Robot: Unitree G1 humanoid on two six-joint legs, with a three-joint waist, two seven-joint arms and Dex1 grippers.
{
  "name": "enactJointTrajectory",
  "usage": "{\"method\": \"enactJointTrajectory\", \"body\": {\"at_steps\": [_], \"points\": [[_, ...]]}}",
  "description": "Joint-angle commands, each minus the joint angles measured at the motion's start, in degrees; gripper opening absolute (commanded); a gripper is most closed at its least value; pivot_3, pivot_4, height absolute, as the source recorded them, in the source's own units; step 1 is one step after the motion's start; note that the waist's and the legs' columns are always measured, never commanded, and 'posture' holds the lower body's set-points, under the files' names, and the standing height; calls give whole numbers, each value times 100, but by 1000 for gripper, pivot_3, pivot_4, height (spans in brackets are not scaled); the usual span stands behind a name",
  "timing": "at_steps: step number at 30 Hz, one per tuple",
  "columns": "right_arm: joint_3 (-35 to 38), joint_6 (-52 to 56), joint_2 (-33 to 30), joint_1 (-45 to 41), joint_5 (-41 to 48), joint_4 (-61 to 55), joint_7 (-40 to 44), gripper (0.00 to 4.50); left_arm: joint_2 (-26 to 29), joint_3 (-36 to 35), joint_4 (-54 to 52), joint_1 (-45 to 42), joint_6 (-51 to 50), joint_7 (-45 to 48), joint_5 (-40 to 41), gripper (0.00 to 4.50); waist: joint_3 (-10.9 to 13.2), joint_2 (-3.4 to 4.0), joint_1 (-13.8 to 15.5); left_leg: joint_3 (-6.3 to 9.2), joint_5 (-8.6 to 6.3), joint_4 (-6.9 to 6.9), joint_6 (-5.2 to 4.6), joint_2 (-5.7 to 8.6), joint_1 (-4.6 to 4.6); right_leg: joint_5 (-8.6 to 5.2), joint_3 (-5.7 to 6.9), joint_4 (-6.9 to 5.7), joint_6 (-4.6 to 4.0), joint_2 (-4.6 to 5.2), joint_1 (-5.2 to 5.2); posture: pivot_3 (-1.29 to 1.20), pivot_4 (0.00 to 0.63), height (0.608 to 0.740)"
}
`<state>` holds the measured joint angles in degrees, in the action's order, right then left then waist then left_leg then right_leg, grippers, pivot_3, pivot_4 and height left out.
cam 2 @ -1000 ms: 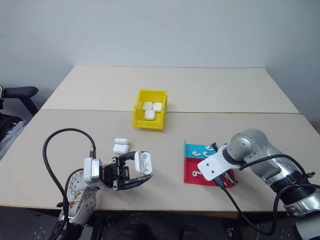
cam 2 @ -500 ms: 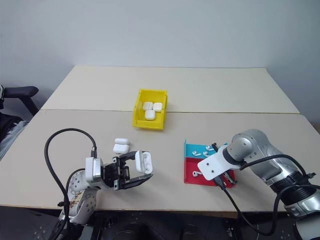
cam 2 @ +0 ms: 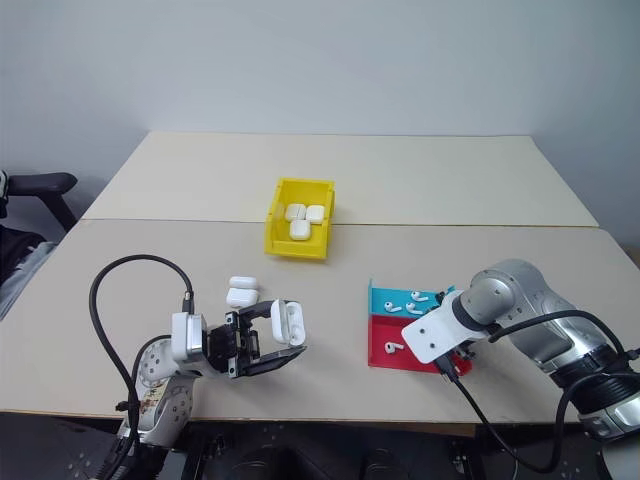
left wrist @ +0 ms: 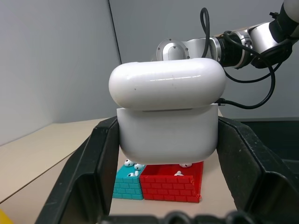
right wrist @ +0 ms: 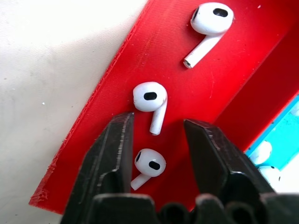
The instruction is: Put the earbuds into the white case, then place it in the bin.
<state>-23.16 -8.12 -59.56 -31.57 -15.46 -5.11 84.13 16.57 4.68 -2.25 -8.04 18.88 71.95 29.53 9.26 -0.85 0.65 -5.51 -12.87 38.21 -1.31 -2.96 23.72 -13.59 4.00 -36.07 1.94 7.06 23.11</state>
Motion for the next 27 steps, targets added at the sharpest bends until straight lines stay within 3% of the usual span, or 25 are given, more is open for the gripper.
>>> {"method": "enactJointTrajectory", "body": {"at_steps": [1, 27], "points": [[241, 28, -133, -16, 413, -213, 275, 2124, 23, -8, -110, -5, 126, -27, 16, 2826, 0, 0, 0, 0, 0, 0, 0, 0, 0, 0, 0, 0, 0, 0, 0, 0, 150, 740], [-8, 19, 98, -189, 310, -57, 325, 2124, 82, 16, -187, 52, 158, -151, -66, 2826, 0, 0, 1, 0, 0, 0, 0, -1, 0, 0, 0, 0, 0, 0, 1, 0, 150, 740]]}}
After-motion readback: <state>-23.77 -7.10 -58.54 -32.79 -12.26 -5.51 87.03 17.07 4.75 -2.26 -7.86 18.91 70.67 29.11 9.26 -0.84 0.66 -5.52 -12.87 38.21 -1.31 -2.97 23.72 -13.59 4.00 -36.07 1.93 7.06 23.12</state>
